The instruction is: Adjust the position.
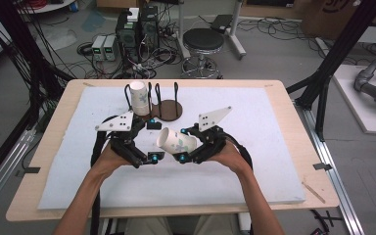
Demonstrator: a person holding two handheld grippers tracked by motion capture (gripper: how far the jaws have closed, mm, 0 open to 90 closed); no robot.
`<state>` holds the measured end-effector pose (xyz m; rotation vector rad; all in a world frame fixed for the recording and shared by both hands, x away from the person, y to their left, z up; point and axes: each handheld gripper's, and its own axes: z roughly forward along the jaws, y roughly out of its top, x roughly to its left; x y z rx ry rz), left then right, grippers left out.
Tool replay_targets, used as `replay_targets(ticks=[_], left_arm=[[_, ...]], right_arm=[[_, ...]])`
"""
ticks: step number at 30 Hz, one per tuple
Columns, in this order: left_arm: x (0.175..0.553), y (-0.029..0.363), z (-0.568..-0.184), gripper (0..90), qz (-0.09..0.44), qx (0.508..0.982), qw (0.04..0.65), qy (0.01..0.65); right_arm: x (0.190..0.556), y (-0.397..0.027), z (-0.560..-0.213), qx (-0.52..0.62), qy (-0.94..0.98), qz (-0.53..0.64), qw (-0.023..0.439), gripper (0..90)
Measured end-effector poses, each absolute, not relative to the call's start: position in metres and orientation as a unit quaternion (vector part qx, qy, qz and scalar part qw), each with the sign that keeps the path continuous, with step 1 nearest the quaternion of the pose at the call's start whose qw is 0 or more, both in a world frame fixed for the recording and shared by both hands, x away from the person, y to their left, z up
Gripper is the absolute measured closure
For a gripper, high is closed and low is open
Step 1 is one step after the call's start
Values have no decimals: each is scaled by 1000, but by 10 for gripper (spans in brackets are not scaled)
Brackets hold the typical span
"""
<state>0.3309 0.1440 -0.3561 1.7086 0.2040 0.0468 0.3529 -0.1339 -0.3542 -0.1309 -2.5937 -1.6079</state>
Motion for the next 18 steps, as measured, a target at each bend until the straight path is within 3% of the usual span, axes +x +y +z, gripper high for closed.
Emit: replay_targets(ticks=[18], left_arm=[[326,156,-348,17,43,798,591,107]], right_arm=[[350,-137,-349,-50,-872,-486,21,288]])
